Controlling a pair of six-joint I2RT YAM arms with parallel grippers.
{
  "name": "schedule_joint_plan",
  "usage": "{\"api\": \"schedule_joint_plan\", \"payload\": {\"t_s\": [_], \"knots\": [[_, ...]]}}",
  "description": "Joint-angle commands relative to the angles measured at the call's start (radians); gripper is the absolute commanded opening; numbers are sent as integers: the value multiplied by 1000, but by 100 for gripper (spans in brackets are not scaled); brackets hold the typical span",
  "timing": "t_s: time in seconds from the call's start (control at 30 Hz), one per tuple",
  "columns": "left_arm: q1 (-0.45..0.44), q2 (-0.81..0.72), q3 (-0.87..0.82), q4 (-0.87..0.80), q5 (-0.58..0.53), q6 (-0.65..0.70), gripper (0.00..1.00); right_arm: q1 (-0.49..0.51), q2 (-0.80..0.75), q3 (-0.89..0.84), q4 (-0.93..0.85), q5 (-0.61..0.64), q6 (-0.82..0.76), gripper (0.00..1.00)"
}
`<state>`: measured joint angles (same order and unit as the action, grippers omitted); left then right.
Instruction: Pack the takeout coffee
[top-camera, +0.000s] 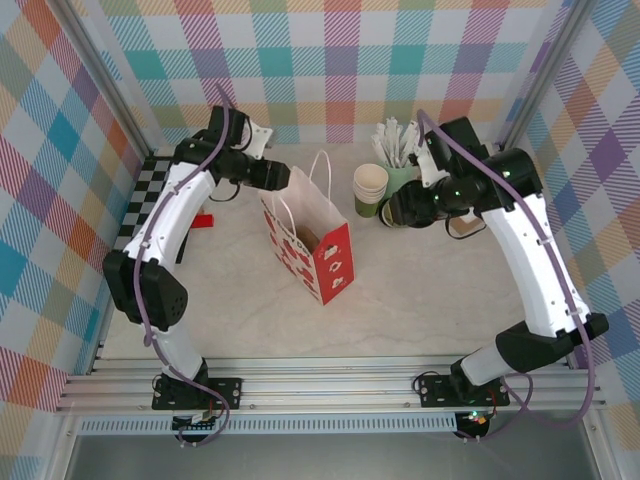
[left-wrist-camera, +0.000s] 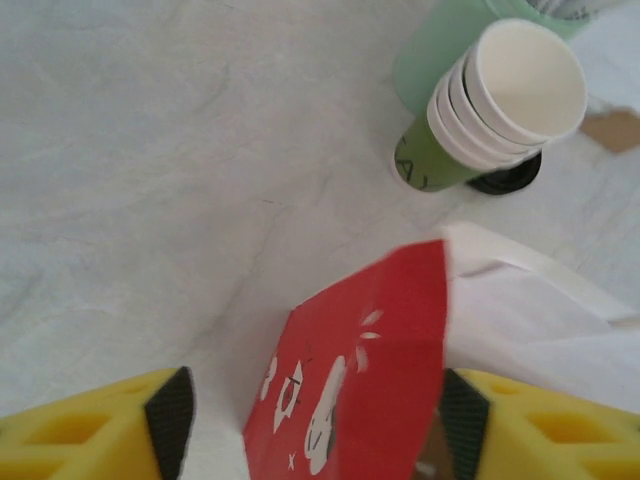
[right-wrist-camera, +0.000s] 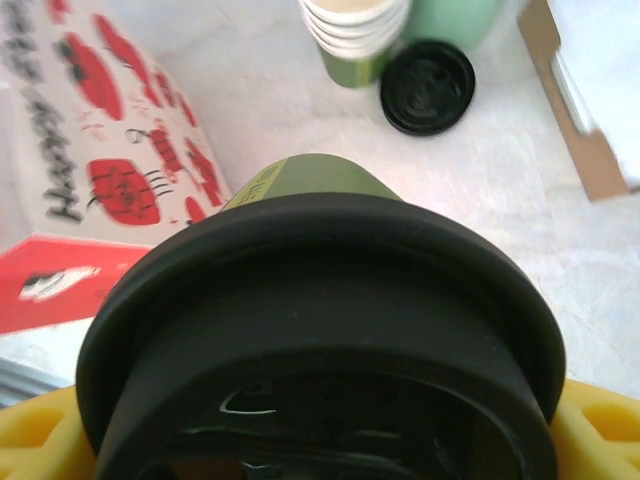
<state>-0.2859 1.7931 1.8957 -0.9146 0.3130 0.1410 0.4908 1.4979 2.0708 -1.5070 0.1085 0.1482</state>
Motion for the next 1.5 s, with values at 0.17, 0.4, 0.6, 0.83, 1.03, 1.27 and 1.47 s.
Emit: {"api": "schedule_joint_plan", "payload": {"t_s": [0.17, 0.4, 0.6, 0.83, 1.03, 1.27, 1.47], "knots": [[-58, 22, 52, -46, 32, 65, 30, 119, 88, 234, -93, -28, -45, 59], [-100, 26, 63, -36, 27, -53, 28, 252, 149, 336, -29, -169, -44, 58], [-115, 48, 113, -76, -21, -106, 37, 279, 206, 346, -3, -181, -39, 58], [-93, -23, 133, -107, -112, -131, 56, 292, 273, 344, -17, -107, -12, 58], [-94, -184, 49, -101, -331, -334, 72, 317, 320, 345, -6, -102, 8, 58], [-183, -449, -173, -41, -529, -619, 73, 327, 356, 347, -10, -82, 28, 58], [-351, -564, -266, 15, -536, -800, 79, 330, 387, 367, -29, -65, 29, 58]]}}
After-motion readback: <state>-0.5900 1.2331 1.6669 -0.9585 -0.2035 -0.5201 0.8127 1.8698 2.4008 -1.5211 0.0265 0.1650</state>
